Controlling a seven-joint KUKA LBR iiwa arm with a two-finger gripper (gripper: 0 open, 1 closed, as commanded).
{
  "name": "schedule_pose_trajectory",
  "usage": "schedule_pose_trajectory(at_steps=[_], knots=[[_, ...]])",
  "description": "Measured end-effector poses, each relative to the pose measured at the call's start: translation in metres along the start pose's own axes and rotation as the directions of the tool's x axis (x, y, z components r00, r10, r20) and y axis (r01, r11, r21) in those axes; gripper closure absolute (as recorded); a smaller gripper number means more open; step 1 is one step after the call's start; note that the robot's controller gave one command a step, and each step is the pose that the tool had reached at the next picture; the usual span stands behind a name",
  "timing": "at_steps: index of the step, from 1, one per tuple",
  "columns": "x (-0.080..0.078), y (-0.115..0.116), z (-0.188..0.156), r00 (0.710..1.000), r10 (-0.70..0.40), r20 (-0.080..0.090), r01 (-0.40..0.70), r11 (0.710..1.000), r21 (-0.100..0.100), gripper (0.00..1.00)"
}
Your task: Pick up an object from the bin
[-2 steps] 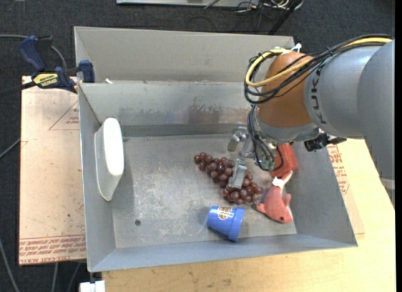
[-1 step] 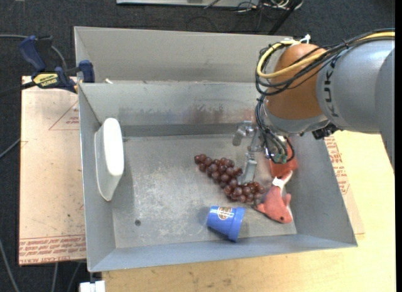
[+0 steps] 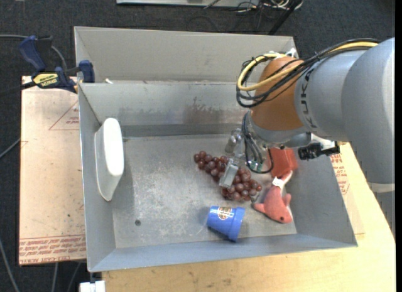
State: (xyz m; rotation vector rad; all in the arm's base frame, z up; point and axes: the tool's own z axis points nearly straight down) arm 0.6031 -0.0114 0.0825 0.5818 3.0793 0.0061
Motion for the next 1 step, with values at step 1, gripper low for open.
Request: schedule_pose_trajectory(at_steps=[1], knots=[[-0.0054,0.0030,0.0102,0.989,-0.149,0.005,0.149,0.989,-0.003,1.00]])
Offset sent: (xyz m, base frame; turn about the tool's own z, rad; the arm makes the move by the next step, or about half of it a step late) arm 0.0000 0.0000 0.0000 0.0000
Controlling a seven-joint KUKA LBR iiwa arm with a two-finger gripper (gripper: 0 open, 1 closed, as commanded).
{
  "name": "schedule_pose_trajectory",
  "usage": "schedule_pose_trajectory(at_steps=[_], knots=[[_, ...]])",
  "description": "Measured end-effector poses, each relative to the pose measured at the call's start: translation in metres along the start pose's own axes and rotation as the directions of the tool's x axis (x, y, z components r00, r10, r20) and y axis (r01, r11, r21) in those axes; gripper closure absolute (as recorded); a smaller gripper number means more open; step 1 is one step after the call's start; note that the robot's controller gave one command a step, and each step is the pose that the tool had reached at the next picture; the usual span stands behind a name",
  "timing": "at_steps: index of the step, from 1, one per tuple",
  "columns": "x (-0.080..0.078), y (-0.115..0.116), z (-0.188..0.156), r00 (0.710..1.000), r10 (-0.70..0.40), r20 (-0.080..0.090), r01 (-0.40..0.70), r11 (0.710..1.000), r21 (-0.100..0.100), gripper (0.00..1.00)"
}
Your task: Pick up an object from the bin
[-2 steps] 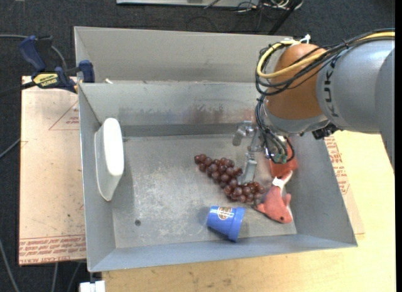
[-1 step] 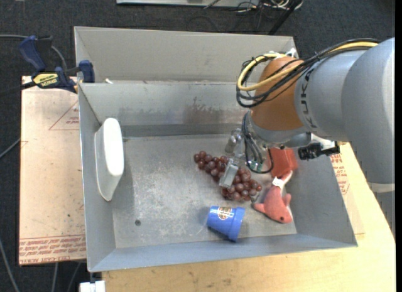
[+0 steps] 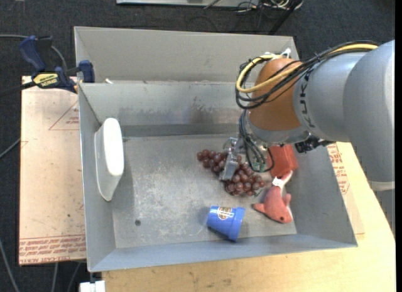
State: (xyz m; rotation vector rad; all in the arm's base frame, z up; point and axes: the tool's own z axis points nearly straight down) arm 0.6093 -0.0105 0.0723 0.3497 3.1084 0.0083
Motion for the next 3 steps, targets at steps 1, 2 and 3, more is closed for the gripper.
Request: schedule_pose_trajectory(at_steps=[1,2,3], knots=[[0.000,0.000,0.000,1.000,0.000,0.000,0.000,1.000,0.000,1.00],[0.001,0.000,-0.004,1.000,-0.001,-0.004,0.001,1.000,0.001,1.00],[0.003,-0.001,-0.024,1.000,-0.001,-0.011,0.001,1.000,0.003,1.00]])
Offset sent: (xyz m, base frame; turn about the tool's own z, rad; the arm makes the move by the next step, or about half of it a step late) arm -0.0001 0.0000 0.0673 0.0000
